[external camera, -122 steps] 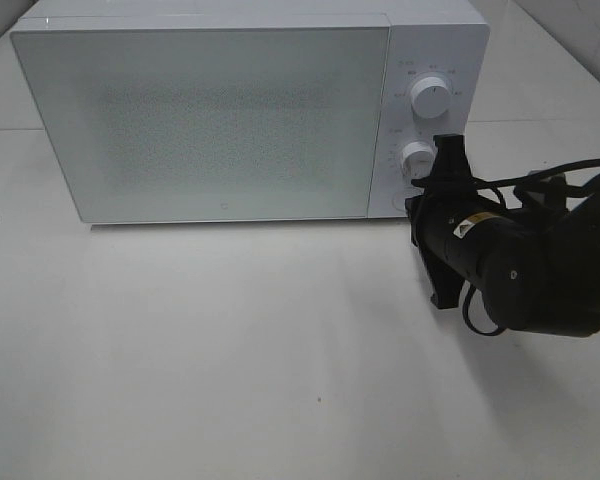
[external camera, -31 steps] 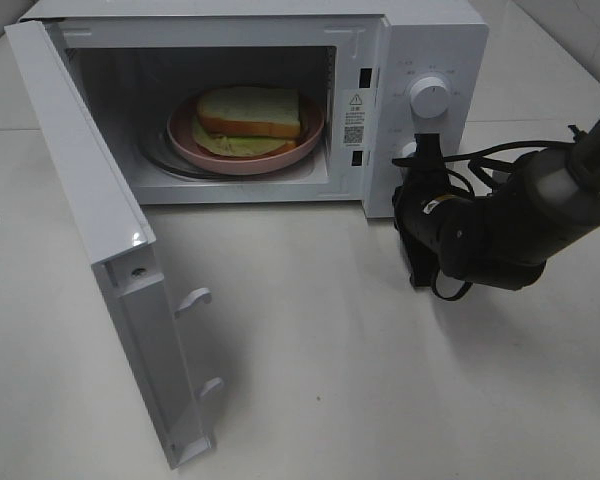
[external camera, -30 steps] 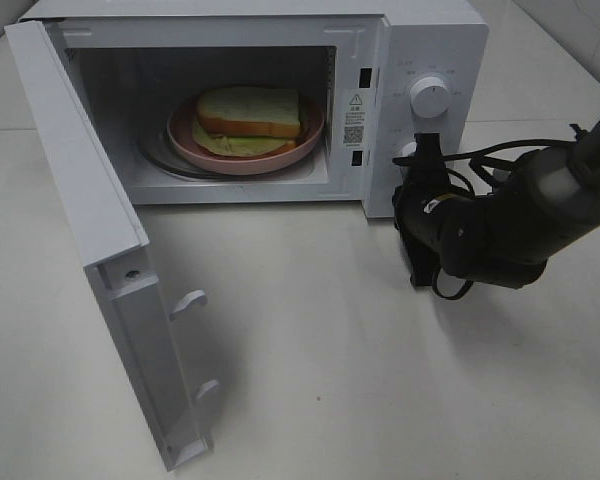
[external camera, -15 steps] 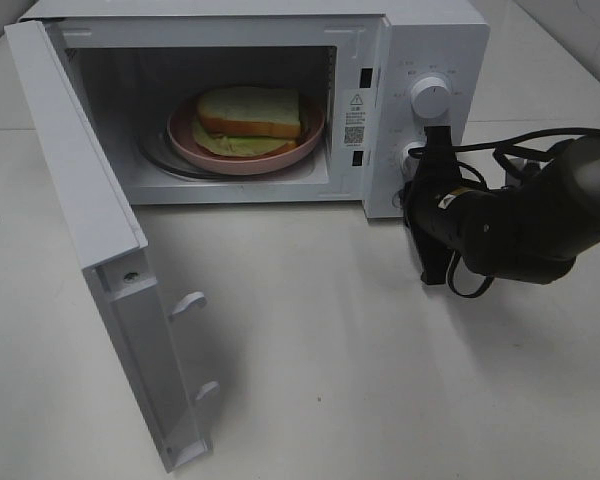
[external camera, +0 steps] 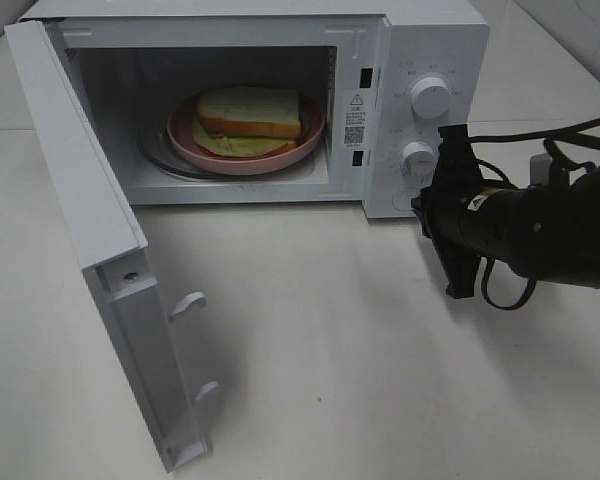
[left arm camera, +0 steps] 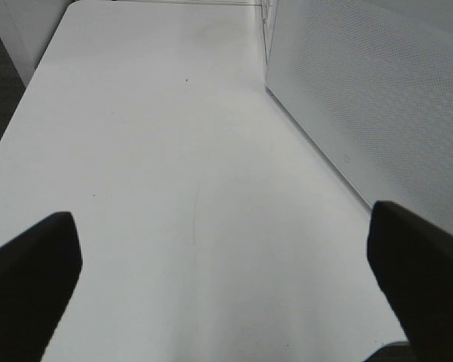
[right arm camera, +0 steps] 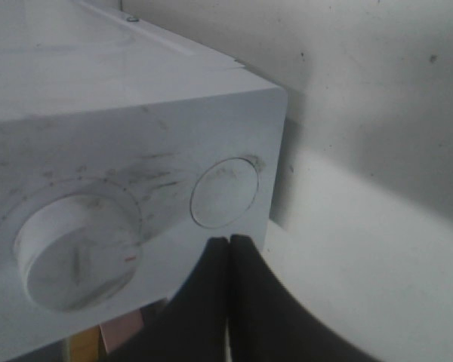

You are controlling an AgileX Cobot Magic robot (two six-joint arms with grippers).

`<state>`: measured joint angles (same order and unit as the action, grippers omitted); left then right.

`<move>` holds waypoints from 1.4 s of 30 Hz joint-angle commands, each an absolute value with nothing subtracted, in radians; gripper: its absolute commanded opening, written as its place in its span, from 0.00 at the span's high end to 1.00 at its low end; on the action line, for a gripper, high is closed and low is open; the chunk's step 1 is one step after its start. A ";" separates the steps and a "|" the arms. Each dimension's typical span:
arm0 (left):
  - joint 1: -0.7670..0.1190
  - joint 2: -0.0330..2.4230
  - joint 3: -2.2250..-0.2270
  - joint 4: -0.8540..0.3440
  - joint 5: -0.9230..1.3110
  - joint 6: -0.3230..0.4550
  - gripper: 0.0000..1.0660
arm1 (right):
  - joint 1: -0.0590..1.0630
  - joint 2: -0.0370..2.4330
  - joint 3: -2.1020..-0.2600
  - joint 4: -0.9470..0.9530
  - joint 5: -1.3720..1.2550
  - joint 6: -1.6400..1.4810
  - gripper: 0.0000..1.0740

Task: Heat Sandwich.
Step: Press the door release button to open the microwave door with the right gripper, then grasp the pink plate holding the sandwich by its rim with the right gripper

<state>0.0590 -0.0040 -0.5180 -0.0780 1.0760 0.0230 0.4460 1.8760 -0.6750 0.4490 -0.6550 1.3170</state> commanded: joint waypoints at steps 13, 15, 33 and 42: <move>0.060 -0.021 -0.517 -0.087 1.072 0.024 0.08 | 0.445 1.652 -0.653 0.395 -0.290 1.002 0.95; 0.060 -0.021 -0.517 -0.087 1.072 0.024 0.08 | 0.445 1.618 -0.653 0.396 -0.226 0.895 0.95; 0.060 -0.021 -0.517 -0.087 1.072 0.024 0.08 | 0.442 1.524 -0.710 0.392 0.155 0.398 0.90; 0.060 -0.021 -0.517 -0.087 1.072 0.024 0.08 | 0.442 1.524 -0.826 0.392 0.391 0.100 0.88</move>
